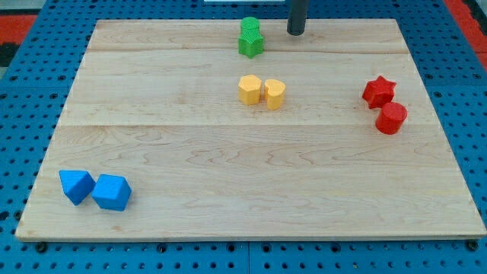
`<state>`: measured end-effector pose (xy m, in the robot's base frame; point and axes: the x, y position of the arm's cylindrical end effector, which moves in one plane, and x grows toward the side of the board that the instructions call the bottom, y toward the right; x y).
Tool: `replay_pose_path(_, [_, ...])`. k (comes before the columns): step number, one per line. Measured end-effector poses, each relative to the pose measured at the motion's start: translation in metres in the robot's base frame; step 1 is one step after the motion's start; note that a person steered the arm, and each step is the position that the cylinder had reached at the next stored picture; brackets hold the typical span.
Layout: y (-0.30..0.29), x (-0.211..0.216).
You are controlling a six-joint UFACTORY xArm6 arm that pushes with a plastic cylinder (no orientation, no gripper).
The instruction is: Move the green circle towards left
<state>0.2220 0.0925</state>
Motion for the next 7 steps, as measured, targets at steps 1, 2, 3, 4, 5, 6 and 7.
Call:
replay_pose_path(1, [-0.024, 0.000])
replay_pose_path(2, [-0.034, 0.000])
replay_pose_path(3, [-0.034, 0.000])
replay_pose_path(4, [-0.071, 0.000])
replay_pose_path(5, [-0.074, 0.000])
replay_pose_path(6, [-0.075, 0.000])
replay_pose_path(7, [-0.124, 0.000])
